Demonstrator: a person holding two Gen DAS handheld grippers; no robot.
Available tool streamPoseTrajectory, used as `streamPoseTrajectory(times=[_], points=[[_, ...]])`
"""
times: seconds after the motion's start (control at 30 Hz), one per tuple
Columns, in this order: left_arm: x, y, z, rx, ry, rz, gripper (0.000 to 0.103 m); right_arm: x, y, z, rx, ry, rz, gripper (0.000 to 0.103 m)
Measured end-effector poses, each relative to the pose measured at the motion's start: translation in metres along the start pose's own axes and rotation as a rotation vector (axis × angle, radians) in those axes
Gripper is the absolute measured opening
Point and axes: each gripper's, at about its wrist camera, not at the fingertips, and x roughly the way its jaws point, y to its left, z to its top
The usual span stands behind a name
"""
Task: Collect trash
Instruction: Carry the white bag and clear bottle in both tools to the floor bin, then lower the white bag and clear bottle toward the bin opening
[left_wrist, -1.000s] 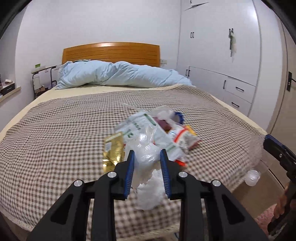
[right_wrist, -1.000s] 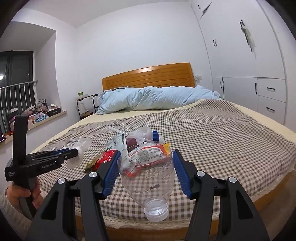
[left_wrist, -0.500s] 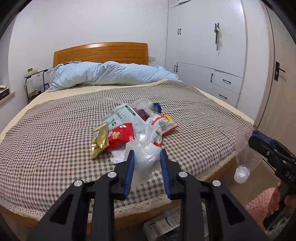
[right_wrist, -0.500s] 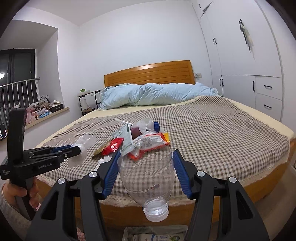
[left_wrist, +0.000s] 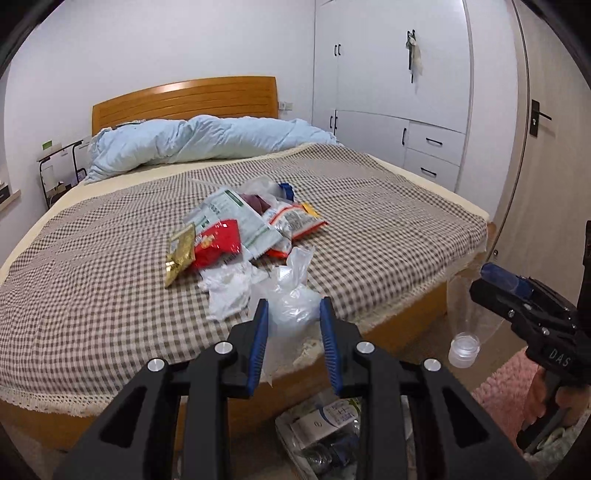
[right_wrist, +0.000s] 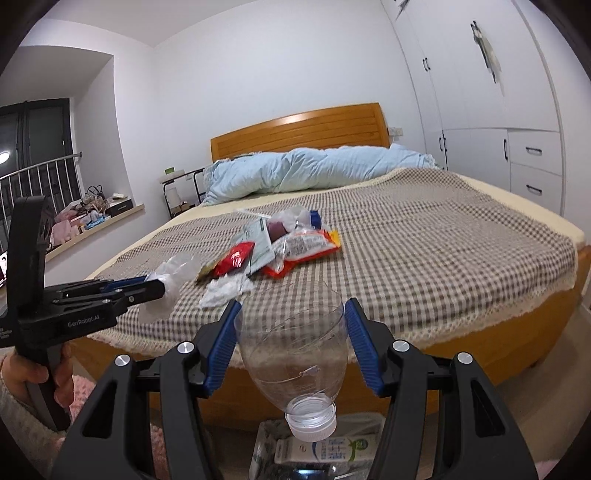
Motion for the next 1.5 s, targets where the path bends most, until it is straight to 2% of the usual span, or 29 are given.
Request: streamPoseTrajectory(times=[0.63,1.13,1.5], points=[[0.011,-0.029,-0.059,0.053,0.127,-0.06,0.026,-0.008,-0.009,-0.061,0.065,0.156,-0.007,0.056],[0.035,-0.03,-0.096,0.041,0.213,-0.082,0.026,0.007,-0.005,-0.105,0.078,0.279,-0.007,0.056],[0.073,-0.022,-0.126,-0.009,0.287,-0.127,0.026,0.025,-0.011,-0.126,0.074,0.337,-0.043,0.056]])
